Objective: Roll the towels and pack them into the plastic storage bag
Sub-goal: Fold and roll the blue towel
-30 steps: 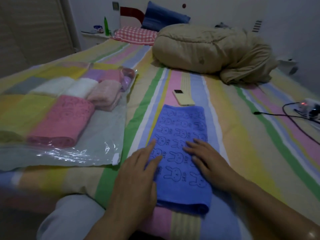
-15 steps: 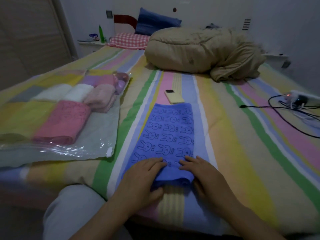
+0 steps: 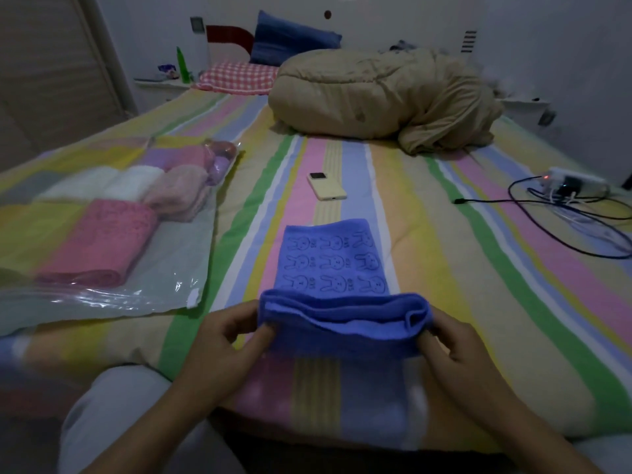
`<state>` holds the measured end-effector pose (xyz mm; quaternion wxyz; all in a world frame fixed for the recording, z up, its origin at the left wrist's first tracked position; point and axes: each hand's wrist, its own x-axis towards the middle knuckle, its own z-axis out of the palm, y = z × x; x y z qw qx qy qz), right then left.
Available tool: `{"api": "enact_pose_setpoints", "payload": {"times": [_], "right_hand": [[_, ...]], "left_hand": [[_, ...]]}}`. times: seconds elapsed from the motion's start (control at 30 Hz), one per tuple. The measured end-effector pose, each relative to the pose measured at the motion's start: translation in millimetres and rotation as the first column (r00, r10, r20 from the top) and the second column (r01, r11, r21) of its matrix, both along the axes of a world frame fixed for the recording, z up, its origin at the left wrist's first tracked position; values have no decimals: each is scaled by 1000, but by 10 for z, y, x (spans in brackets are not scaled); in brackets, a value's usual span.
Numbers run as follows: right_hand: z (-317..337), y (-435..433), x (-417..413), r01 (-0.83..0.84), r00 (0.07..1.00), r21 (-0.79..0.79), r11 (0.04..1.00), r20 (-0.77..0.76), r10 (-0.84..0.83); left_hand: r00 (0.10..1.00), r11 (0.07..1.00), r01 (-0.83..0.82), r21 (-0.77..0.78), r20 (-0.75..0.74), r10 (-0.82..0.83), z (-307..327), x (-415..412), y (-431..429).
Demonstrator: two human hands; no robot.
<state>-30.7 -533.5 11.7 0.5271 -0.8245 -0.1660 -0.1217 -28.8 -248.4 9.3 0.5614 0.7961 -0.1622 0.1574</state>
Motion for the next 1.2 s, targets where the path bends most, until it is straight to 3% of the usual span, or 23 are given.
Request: {"api": "enact_pose_setpoints", "payload": {"times": [0.1, 0.2, 0.33, 0.43, 0.53, 0.57, 0.63, 0.7, 0.73, 0.8, 0.87, 0.93, 1.03, 1.13, 1.2], "right_hand": [[-92, 50, 179, 110, 990, -18, 994, -91, -111], [-202, 116, 399, 227, 955, -129, 965, -163, -246], [-329, 97, 571, 302, 901, -291, 908, -225, -372], [-352, 78, 605, 295, 871, -299, 908, -306, -384], [-320, 95, 599, 298, 873, -303, 905, -296, -387], [-303, 111, 592, 302, 873, -312, 901, -289, -393], [-294, 146, 566, 356, 867, -290, 888, -253, -430], [-267, 151, 501, 429, 891, -201, 881, -63, -449], [-228, 136, 464, 414, 910, -169, 894, 105, -401], [-152, 71, 410, 227, 917, -239, 944, 379, -125], [-91, 18, 399, -31, 882, -489, 872, 397, 254], [-88, -49, 459, -149, 859, -705, 693, 255, 444], [-113, -193, 609, -131, 889, -818, 561, 153, 431], [-123, -277, 755, -127, 908, -821, 556, 129, 398], [-188, -256, 799, -170, 914, -766, 620, 113, 391]], "left_hand": [[985, 994, -105, 41, -131, 110, -122, 248, -90], [931, 944, -254, 213, -210, 298, -279, 465, -133], [896, 906, -291, 307, -246, 371, -346, 572, -189], [876, 852, -336, 402, -199, 440, -345, 587, -191], [864, 763, -439, 475, -9, 503, -243, 502, -175], [890, 764, -437, 474, 106, 443, -208, 472, -154], [936, 818, -298, 491, 317, 151, -117, 433, -107], [917, 749, -85, 657, 346, -200, -86, 422, -57], [906, 671, -12, 741, 292, -307, -103, 440, -31], [909, 566, 72, 822, 179, -376, -181, 499, 41], [920, 577, 131, 806, 117, -373, -240, 543, 88], [922, 623, 162, 765, 108, -373, -252, 576, 120], [918, 656, 215, 723, 80, -389, -247, 608, 175], [925, 668, 247, 702, 35, -378, -285, 662, 224], [941, 714, 197, 672, 75, -329, -322, 691, 191]]}}
